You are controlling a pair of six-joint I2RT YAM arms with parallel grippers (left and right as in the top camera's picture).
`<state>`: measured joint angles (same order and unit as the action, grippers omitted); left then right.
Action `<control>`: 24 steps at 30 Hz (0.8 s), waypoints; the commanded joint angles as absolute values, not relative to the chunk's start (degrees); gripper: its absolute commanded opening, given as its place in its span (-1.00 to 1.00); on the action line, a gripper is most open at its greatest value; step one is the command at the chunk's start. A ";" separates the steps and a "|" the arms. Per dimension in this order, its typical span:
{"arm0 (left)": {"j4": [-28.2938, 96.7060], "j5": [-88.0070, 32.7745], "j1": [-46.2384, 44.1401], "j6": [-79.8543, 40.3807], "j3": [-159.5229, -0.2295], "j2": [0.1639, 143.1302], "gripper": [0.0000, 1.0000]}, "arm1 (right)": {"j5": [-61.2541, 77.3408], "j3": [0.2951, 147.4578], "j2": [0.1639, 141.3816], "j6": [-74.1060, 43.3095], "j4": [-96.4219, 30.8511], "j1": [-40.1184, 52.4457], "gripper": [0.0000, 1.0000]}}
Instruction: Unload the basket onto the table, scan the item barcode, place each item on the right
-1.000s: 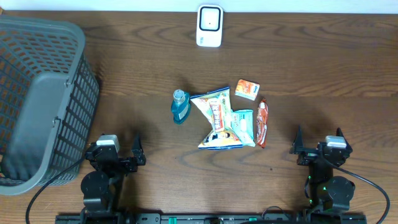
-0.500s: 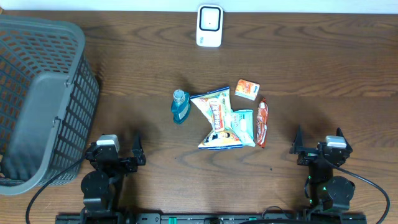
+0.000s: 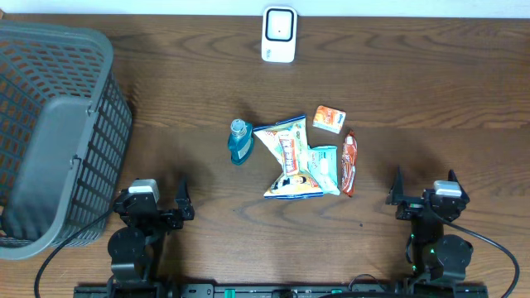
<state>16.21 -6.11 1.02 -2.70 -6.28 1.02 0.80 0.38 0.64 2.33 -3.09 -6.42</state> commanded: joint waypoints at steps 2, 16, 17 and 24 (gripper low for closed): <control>17.93 -6.87 1.21 -1.72 -5.52 1.30 0.96 | 14.72 0.32 0.38 -8.36 4.40 -6.66 0.98; 17.93 -6.87 1.21 -1.74 -5.52 1.30 0.96 | 40.25 7.14 1.83 -33.67 7.68 -6.66 0.99; 17.93 -6.87 1.21 -1.72 -5.52 1.30 0.96 | 39.66 9.52 2.92 -31.73 4.05 -6.66 0.99; 17.93 -6.87 1.21 -1.72 -5.52 1.30 0.96 | 39.20 31.40 21.56 -15.68 -17.89 -6.63 0.99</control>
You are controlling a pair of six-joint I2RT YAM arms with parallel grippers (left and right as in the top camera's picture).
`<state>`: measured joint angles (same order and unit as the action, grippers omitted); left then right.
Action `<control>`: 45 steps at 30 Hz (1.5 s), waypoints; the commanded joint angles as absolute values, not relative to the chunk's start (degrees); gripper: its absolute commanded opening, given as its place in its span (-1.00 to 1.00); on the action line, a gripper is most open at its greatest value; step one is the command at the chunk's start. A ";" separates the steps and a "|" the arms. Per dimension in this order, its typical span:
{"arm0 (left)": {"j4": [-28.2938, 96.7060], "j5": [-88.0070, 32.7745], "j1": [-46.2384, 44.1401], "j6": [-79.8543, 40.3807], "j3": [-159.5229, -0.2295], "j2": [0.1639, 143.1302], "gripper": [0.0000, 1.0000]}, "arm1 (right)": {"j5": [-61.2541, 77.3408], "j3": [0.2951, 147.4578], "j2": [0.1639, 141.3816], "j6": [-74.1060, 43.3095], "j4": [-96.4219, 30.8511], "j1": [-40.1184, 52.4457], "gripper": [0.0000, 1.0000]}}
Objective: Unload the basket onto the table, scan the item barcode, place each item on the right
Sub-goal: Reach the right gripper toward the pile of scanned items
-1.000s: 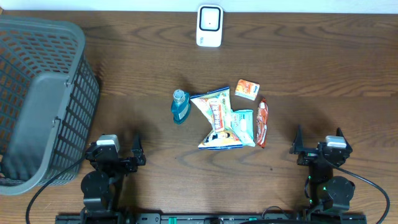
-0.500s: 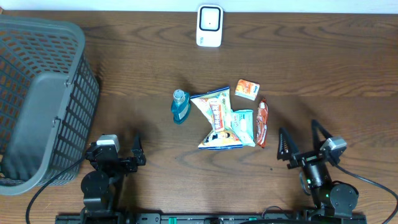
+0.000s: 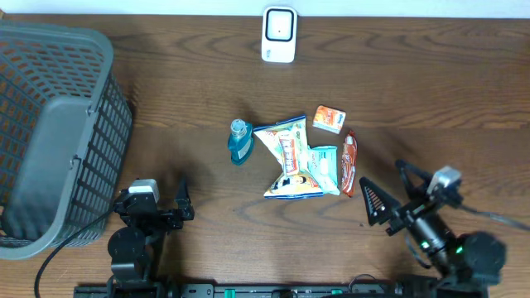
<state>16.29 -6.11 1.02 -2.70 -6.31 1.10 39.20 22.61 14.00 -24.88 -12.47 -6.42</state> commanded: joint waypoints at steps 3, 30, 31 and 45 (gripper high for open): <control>17.93 -6.87 1.21 -1.72 -5.52 1.30 0.96 | 38.30 40.25 30.92 -12.91 -26.26 -6.42 0.99; 17.93 -6.87 1.21 -1.74 -5.52 1.30 0.96 | 23.57 66.81 76.66 14.68 -30.46 33.41 0.98; 17.93 -6.87 1.21 -1.72 -5.52 1.30 0.96 | 22.65 66.81 77.67 15.25 -29.12 33.74 0.98; 17.93 -6.87 1.21 -1.74 -5.52 1.30 0.96 | 25.69 68.64 85.10 35.55 -24.67 34.83 0.98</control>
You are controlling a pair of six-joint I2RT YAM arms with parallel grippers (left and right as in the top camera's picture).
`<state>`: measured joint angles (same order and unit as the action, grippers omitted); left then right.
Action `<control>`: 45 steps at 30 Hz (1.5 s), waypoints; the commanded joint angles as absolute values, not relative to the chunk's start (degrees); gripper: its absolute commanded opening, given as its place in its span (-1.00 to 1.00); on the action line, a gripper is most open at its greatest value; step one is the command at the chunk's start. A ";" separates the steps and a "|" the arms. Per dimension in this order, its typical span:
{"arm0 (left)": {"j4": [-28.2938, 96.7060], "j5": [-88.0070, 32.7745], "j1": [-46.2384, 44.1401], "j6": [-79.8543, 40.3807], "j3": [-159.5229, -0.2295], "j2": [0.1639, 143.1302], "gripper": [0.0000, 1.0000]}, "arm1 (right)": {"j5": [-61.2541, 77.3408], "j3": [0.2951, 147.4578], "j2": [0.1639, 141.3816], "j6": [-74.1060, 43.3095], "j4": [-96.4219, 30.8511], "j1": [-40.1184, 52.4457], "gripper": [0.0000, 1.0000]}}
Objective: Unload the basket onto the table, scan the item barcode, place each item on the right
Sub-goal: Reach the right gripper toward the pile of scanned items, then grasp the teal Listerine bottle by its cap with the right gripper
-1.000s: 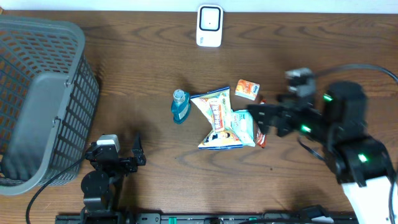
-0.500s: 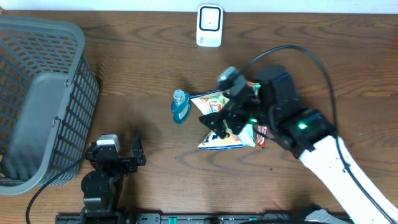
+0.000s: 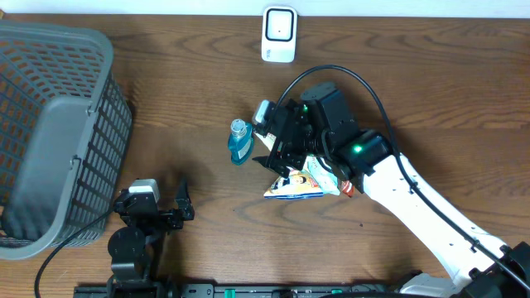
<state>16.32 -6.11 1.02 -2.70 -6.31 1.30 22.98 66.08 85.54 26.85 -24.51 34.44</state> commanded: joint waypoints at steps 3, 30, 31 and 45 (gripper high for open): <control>17.93 -6.87 1.21 -1.74 -5.52 1.30 0.96 | 28.56 68.88 85.19 39.24 -24.12 34.83 0.99; 17.93 -6.87 1.21 -1.74 -5.52 1.32 0.96 | -0.08 72.34 102.00 65.08 -20.53 46.78 0.99; 17.93 -6.87 1.21 -1.74 -5.52 1.32 0.96 | -1.26 72.34 102.85 65.28 -19.86 47.13 0.99; 17.93 -6.87 1.21 -1.74 -5.52 1.32 0.96 | -5.89 72.36 104.73 60.34 -19.70 48.31 0.99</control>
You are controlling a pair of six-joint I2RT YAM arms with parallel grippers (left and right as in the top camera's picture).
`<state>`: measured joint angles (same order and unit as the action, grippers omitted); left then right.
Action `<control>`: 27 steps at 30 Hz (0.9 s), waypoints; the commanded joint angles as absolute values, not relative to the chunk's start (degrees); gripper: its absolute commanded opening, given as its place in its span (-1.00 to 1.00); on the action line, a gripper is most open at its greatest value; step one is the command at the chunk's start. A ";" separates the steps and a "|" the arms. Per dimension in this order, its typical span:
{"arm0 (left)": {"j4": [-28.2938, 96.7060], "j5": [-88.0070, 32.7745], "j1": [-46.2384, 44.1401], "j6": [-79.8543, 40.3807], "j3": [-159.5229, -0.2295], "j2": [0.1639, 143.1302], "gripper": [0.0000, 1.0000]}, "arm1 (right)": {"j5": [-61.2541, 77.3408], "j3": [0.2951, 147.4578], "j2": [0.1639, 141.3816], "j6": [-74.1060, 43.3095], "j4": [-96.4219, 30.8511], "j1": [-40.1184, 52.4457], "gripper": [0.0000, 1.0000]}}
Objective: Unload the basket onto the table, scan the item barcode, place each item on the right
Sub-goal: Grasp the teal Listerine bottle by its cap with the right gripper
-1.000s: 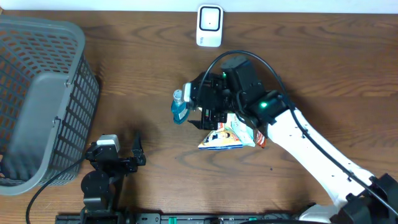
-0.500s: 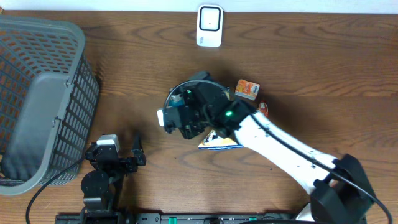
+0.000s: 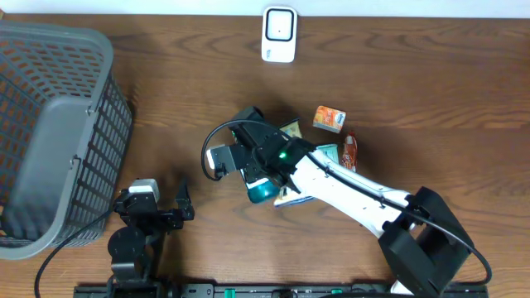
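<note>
The blue bottle (image 3: 262, 189) now lies tilted at the near side of the item pile, off its old standing place. My right gripper (image 3: 252, 178) reaches in from the lower right and looks shut on it, though its wrist hides most of the fingers. The white barcode scanner (image 3: 279, 35) stands at the far edge of the table, well beyond the gripper. My left gripper (image 3: 182, 201) rests at the near left, shut and holding nothing.
An orange box (image 3: 330, 118), a red snack bar (image 3: 349, 152), a teal packet (image 3: 329, 154) and a chip bag (image 3: 290, 127) lie mid-table, partly under the right arm. A grey mesh basket (image 3: 58, 132) fills the left side.
The right gripper was over the snack pile beside the standing bottle. It is now further left and nearer, and the bottle has left its spot and sits tilted at the gripper.
Both arms first rested at the near edge with the bottle upright left of the pile. Then the right gripper stood open near its rest place, later over the pile by the bottle. Now the bottle is at the gripper, moved nearer. The left arm has stayed put.
</note>
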<state>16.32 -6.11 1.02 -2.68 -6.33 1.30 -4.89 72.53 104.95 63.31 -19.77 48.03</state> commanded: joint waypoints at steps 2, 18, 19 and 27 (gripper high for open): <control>17.93 -6.87 1.21 -1.74 -5.52 1.32 0.96 | -5.89 72.40 104.47 57.23 -19.53 48.45 0.98; 17.93 -6.87 1.21 -1.72 -5.52 1.30 0.96 | 16.71 80.88 105.06 12.16 -26.06 44.75 0.85; 17.93 -6.87 1.21 -1.74 -5.52 1.30 0.96 | 19.07 80.88 105.38 11.81 -26.04 44.25 0.93; 17.93 -6.87 1.21 -1.72 -5.52 1.32 0.96 | 25.93 80.88 111.90 11.81 -27.40 43.46 0.99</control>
<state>16.34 -6.11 1.02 -2.70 -6.33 1.30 21.71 80.12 108.47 13.82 -27.33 43.57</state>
